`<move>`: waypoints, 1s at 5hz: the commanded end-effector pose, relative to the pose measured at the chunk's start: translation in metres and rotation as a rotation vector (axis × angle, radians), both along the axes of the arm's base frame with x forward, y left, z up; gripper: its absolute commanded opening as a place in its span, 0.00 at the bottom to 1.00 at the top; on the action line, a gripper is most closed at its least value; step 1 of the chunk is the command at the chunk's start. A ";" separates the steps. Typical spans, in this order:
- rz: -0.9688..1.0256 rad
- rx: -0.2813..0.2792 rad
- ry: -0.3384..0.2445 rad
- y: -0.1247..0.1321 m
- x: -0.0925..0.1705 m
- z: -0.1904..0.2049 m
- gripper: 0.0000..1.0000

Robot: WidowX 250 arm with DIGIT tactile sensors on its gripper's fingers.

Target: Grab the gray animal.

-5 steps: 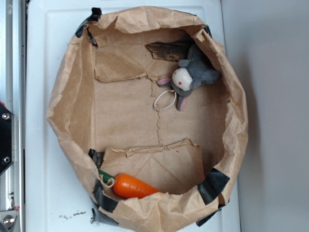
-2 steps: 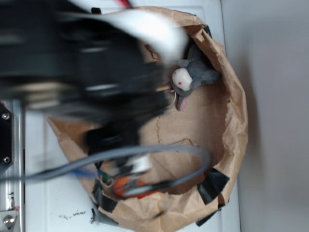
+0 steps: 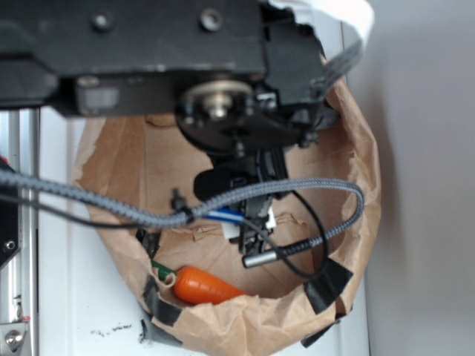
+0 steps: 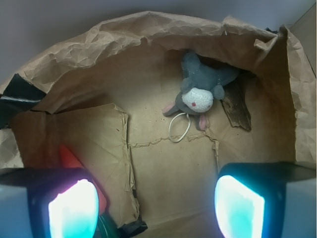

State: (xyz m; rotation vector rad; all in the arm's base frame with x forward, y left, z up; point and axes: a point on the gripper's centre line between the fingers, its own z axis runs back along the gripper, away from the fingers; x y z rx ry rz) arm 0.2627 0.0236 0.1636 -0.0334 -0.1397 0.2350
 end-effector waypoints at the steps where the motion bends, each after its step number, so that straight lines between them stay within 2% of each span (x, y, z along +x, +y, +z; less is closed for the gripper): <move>1: 0.092 0.009 -0.059 0.008 0.012 -0.021 1.00; 2: 0.118 0.031 -0.063 0.021 0.021 -0.055 1.00; 3: 0.122 0.014 -0.056 0.039 0.023 -0.071 1.00; 5: 0.256 0.075 -0.005 0.044 0.064 -0.101 1.00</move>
